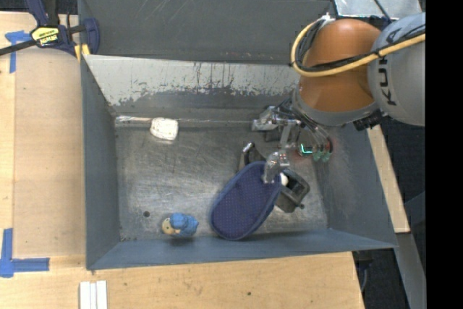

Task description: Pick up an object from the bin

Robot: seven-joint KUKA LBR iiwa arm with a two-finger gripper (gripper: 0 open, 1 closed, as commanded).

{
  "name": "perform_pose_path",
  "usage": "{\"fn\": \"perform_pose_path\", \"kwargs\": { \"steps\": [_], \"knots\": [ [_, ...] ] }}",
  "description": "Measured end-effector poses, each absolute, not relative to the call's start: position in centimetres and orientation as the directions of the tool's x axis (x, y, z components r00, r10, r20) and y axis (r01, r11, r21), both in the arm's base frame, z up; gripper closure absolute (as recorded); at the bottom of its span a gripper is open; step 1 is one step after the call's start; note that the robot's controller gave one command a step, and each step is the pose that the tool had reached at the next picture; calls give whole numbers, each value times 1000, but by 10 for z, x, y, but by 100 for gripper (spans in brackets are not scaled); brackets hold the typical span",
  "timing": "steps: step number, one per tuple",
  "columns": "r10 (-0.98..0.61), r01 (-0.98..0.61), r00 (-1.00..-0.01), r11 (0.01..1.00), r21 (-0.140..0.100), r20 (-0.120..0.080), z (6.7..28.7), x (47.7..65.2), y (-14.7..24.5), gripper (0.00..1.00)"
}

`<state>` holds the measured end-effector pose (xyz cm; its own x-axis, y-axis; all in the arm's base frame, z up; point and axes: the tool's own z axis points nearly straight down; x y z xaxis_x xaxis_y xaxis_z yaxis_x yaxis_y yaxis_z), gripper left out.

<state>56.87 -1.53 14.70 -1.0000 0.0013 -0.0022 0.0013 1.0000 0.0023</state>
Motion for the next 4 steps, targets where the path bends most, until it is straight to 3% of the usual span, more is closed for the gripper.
{"fn": "perform_pose_path", "kwargs": {
  "steps": [1,2,3,4],
  "knots": [
    [-137,-138,-990,990,6,-24,79,566,3,0],
    [-560,-559,-829,829,-16,-20,79,549,89,0],
    [-739,-738,-672,674,-34,-40,81,504,107,0],
    [-791,-791,-611,611,-13,-17,104,491,79,0]
  ]
}}
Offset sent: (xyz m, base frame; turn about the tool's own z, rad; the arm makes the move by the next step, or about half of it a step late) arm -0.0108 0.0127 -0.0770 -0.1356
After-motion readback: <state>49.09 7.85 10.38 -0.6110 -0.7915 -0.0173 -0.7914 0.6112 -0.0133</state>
